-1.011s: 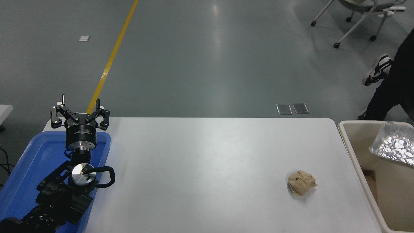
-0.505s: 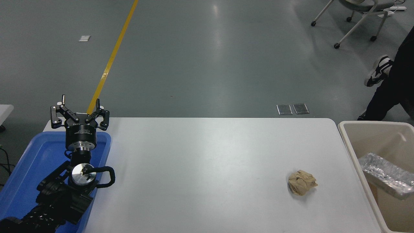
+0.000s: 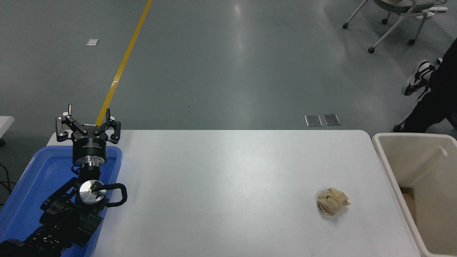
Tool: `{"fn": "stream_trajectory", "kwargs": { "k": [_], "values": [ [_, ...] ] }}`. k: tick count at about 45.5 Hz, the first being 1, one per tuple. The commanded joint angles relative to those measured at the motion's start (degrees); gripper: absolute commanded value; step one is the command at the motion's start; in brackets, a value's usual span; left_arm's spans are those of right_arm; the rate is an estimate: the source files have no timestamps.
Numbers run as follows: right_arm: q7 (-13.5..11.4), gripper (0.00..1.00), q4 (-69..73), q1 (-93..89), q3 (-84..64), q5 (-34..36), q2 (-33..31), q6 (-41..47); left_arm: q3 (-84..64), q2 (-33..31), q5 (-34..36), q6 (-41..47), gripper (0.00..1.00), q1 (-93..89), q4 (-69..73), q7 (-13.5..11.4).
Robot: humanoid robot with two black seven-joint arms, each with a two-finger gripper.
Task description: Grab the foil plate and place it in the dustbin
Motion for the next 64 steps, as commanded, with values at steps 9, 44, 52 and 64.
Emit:
{"fn": "stream_trajectory", "kwargs": {
  "k": [9, 44, 52, 64],
  "values": [
    [-0.54, 1.0, 15.62, 33.48, -10.19, 0.18, 9.02, 31.79, 0.0, -0.01, 0.07, 0.02, 0.99, 0.06, 0.0, -0.02],
    [-3.88, 1.0, 32.15, 55.91, -29.72, 32.44, 33.99, 36.99, 0.0, -0.01, -0.1, 0.1, 0.99, 0.06, 0.09, -0.19],
    [-4.67, 1.0, 31.98, 57.84, -29.98, 38.78, 40.14, 36.99, 0.0, -0.01, -0.1, 0.1, 0.99, 0.06, 0.09, -0.19],
    [-4.67, 1.0, 32.06, 58.9, -29.9, 43.35, 43.75, 36.99, 0.0, -0.01, -0.1, 0.1, 0.99, 0.06, 0.09, -0.19]
  ]
}}
